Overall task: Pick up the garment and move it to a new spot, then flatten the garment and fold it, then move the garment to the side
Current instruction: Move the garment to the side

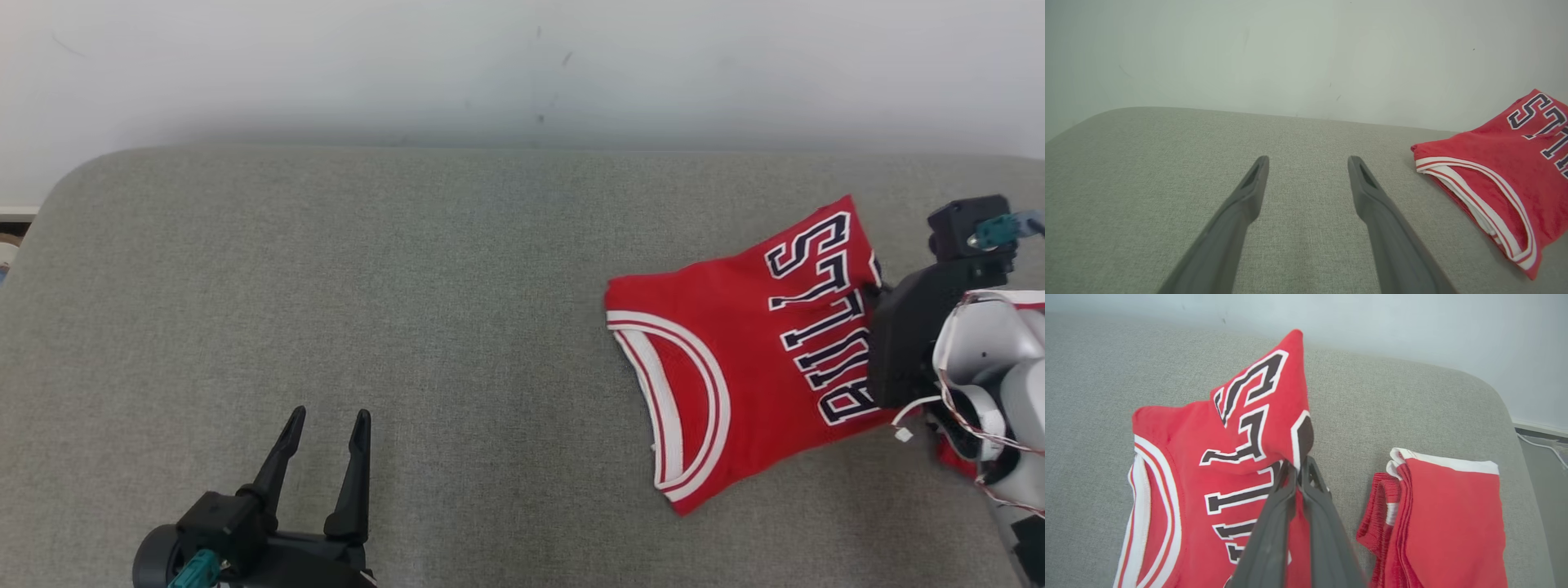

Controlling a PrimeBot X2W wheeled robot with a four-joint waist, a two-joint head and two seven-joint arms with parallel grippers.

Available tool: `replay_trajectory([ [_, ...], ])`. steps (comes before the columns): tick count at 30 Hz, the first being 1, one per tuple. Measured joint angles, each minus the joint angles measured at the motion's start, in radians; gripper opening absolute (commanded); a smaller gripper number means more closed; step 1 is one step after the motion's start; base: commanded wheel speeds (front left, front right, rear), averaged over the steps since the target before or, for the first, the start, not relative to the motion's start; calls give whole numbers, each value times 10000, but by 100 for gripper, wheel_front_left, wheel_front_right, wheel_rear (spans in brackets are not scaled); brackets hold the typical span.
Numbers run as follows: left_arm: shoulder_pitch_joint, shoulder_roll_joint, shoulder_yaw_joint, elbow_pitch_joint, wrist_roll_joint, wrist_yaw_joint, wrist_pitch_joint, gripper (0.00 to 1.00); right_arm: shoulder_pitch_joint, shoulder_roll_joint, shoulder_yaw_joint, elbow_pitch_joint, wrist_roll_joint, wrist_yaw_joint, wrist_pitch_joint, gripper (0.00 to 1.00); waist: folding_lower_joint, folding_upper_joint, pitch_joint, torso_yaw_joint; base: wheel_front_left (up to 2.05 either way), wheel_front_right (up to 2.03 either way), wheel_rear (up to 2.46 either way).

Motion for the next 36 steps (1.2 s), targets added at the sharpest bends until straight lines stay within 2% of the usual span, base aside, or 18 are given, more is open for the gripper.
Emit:
replay_trajectory([
  [8,5,10,-6,88,0,0,0,100,638,-245,-529,-1081,-40,-46,660,0,0,0,-75,-177,0,0,0],
  [20,-1,15,-136,-35,0,-88,6,100,974,-1538,-1795,-1862,-963,-92,1225,0,0,0,138,-290,0,0,0],
  [36,-315,56,-132,-105,0,-92,61,100,1263,-2148,-2987,-2629,-1513,-96,1741,0,2,0,684,-358,0,0,0],
])
